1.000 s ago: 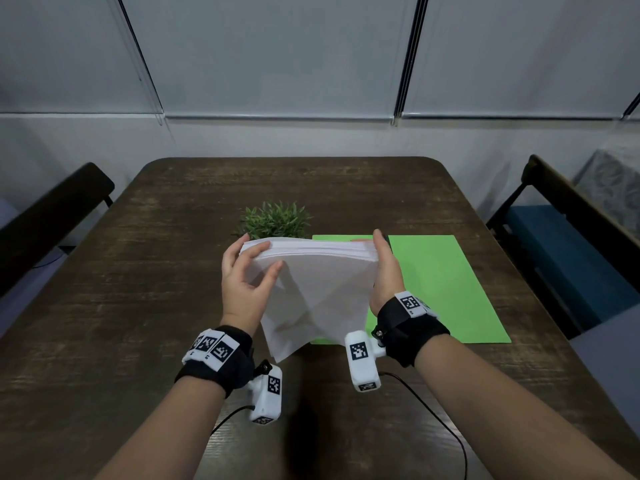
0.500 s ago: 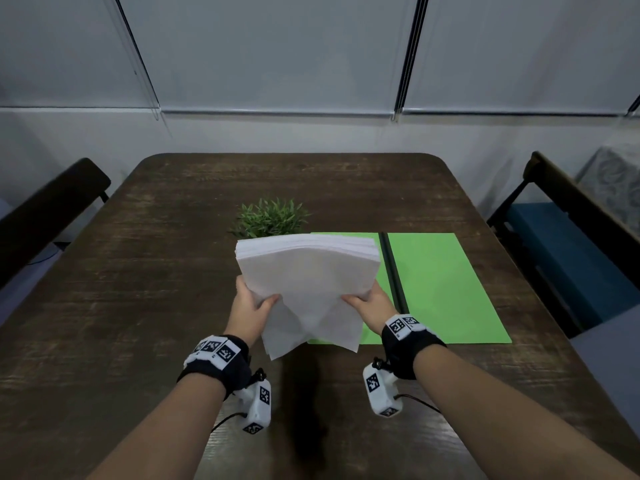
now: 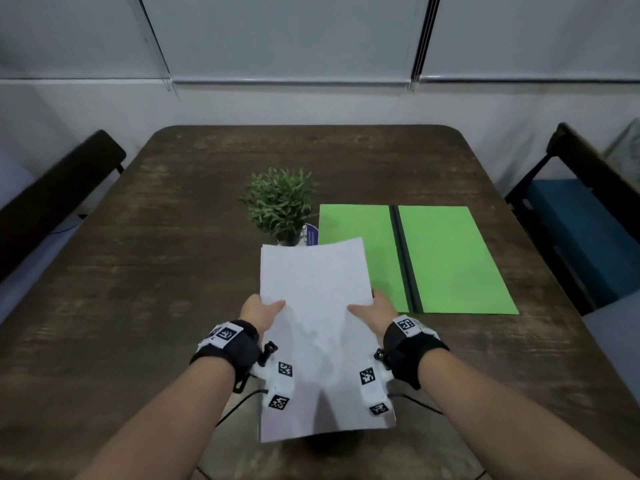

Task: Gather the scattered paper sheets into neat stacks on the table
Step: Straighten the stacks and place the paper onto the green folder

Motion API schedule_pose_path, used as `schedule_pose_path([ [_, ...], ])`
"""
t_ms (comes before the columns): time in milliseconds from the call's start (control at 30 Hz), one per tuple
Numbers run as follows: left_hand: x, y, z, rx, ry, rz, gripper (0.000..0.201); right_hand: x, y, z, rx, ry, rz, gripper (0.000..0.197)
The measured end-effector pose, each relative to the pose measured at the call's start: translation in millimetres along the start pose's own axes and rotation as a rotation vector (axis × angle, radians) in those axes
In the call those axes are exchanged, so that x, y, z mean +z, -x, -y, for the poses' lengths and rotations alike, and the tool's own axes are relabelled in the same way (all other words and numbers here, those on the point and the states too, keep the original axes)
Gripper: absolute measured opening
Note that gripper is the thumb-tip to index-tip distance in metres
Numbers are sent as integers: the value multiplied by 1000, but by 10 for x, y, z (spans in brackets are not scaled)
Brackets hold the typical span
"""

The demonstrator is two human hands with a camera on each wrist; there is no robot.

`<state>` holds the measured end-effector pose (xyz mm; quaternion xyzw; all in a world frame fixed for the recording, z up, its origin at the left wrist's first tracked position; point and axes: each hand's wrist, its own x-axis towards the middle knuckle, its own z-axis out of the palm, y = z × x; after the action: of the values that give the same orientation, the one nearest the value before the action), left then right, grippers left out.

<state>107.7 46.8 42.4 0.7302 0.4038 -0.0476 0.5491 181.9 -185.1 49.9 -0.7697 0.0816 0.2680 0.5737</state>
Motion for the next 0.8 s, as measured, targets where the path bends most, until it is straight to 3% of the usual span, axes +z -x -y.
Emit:
schedule_pose_path([
  [100, 214, -44, 466, -90, -75, 15, 37, 39, -45, -468, 78, 95, 24, 43],
  [200, 373, -18, 749, -95, -134, 8, 33, 53, -57, -822, 132, 154, 30, 55],
  [267, 431, -10, 887, -84, -100, 21, 33, 23, -25, -903, 152, 230, 48, 68],
  [400, 365, 43, 969, -69, -13, 16, 38, -120, 45, -850, 173, 541, 41, 67],
  [533, 354, 97, 919, -177, 2, 101, 54, -9, 163, -829, 106, 287, 34, 58],
  [600, 397, 70, 915, -203, -81, 90, 73, 61, 183, -870, 131, 103, 31, 71],
  [667, 408, 41, 893, -198, -162, 87, 75, 84, 181, -897, 162, -24, 17, 86],
  [733, 413, 20, 867, -183, -187, 97, 76, 65, 167, -900, 175, -78, 4, 86],
  [800, 388, -53, 924, -193, -149, 137, 91, 19, 149, -877, 189, -122, -20, 80],
])
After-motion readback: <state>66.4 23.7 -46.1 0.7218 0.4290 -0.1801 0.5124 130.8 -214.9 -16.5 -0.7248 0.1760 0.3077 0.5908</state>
